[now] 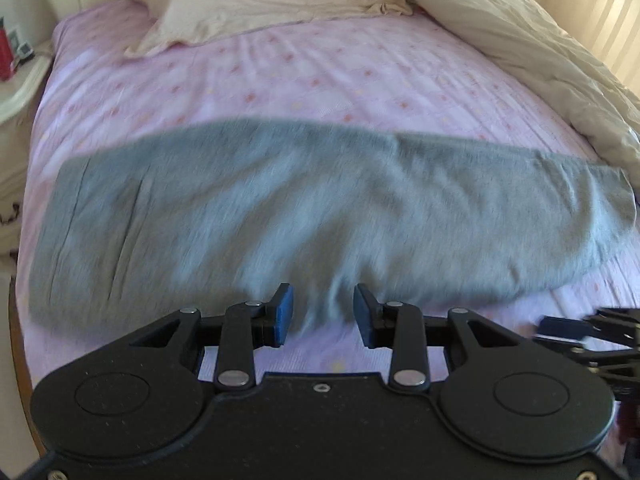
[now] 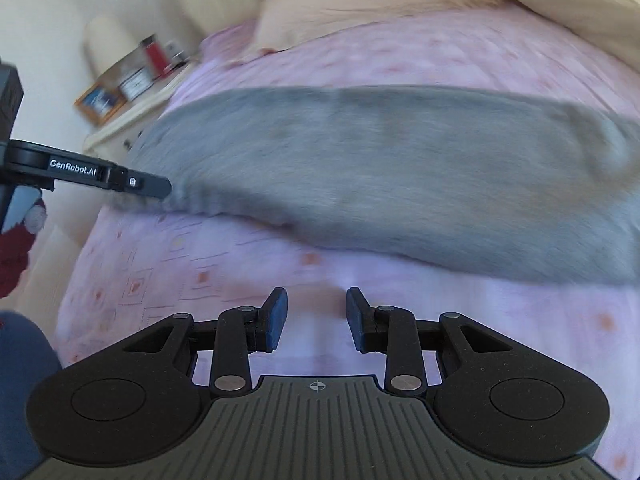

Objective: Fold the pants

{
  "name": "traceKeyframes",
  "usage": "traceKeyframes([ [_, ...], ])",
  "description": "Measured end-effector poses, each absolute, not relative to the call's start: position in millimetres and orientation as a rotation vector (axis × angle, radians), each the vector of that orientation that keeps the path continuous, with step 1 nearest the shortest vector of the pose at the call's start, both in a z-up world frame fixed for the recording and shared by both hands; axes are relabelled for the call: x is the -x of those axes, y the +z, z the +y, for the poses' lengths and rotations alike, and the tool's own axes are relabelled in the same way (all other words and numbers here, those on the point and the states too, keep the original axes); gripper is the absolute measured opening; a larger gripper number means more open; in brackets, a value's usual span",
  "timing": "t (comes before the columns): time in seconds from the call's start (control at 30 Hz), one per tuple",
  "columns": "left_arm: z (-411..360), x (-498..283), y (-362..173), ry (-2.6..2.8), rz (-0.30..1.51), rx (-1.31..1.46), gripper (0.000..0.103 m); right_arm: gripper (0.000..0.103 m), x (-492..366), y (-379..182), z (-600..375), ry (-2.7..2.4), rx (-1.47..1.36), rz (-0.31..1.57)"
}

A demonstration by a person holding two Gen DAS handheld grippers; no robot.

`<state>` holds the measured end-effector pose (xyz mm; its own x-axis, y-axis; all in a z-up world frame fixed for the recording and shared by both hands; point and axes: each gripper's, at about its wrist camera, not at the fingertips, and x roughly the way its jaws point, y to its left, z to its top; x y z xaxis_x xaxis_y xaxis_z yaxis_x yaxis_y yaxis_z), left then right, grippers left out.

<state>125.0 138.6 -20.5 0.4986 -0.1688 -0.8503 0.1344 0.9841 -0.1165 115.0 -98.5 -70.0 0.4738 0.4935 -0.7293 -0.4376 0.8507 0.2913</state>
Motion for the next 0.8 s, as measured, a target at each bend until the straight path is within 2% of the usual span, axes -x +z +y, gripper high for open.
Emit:
traceKeyframes([
  [0.17, 145.5, -107.1, -42.9, -0.191, 1.093, 0.051, 0.044, 0.031, -132.8, -64.1, -67.4, 0.588, -0.013, 0.858],
  [0.3, 140.6, -107.3, -57.0, -0.205, 1.123, 0.042, 0.044, 0.031, -158.6, -43.5, -70.7, 0.563, -0.094, 0.799],
  [0.57, 129.1, -145.3, -54.3, -0.195, 1.083, 0.025, 0.042, 0.031, -206.4, -21.0, -87.3, 0.479, -0.159, 0.76],
  [0.8, 155.0, -178.7, -36.4, -0.226, 1.131, 0.237, 0.04, 0.032, -164.6, -20.4, -108.0, 0.595, -0.196, 0.735],
])
